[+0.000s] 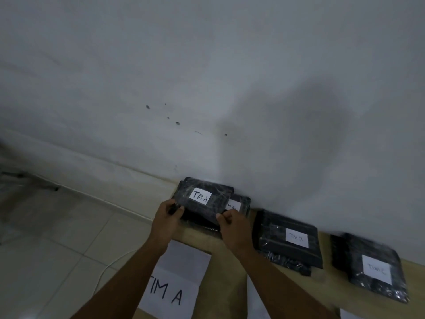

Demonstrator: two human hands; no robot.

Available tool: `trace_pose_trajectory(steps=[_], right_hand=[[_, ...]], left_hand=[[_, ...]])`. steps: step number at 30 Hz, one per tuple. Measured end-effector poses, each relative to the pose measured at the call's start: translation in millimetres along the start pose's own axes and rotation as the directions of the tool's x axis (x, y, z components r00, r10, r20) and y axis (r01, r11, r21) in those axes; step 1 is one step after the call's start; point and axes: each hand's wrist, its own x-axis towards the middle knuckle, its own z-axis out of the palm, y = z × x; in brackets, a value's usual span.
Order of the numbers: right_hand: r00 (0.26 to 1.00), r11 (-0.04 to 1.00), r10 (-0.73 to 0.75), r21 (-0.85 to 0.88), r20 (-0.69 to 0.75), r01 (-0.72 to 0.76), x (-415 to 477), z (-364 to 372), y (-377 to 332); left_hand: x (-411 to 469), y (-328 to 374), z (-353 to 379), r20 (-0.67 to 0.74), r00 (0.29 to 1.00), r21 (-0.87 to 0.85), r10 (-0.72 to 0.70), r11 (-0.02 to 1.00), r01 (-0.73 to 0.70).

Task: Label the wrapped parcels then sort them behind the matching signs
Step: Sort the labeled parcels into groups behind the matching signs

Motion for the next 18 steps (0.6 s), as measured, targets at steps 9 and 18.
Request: trace_pose_trajectory(steps=[9,18], right_hand=[[0.998,0.986,0.020,0.166,-0.058,-0.010,-18,-12,13],[0.995,0.937,0.098,0.334,0.033,-0.104,-102,-63,61]], left_hand=[[-18,-4,10,-0.117,0.984,0.109,0.133,0.987,-0.121],[-123,-11,50,0.179,0.980,0.145,0.088,0.983,-0.115]])
